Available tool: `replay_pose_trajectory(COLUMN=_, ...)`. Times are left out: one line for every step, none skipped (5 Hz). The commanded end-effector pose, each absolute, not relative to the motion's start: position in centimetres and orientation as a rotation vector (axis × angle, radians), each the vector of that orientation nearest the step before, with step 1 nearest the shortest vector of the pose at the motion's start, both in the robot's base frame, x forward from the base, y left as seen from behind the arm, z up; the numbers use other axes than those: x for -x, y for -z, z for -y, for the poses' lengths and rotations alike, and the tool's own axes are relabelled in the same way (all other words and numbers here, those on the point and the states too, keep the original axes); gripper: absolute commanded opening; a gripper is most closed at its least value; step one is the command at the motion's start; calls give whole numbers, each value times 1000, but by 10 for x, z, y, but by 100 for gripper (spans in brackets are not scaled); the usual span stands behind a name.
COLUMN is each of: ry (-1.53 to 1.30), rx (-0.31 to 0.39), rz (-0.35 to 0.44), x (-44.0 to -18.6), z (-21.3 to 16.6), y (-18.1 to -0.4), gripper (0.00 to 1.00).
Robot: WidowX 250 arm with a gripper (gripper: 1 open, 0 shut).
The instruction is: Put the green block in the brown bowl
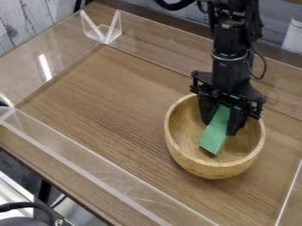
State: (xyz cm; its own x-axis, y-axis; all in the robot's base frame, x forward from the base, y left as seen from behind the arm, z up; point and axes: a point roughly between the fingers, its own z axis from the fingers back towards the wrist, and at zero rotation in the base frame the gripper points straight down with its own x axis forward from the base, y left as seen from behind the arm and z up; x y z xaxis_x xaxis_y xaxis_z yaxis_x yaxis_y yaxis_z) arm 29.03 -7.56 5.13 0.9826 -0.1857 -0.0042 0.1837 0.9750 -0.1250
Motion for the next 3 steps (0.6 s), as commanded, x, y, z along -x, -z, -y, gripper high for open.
replay_pose_trajectory(ry=194, rx=124, rz=-17, x=-289, z=74, y=-51, gripper=100)
replay_pose_trajectory(ry=190, rx=128, rz=-8, x=-288, z=74, y=-59, gripper=100)
replay_pose_trajectory(ry=189, rx=135, rz=17, x=-287, z=73, y=-73, gripper=100)
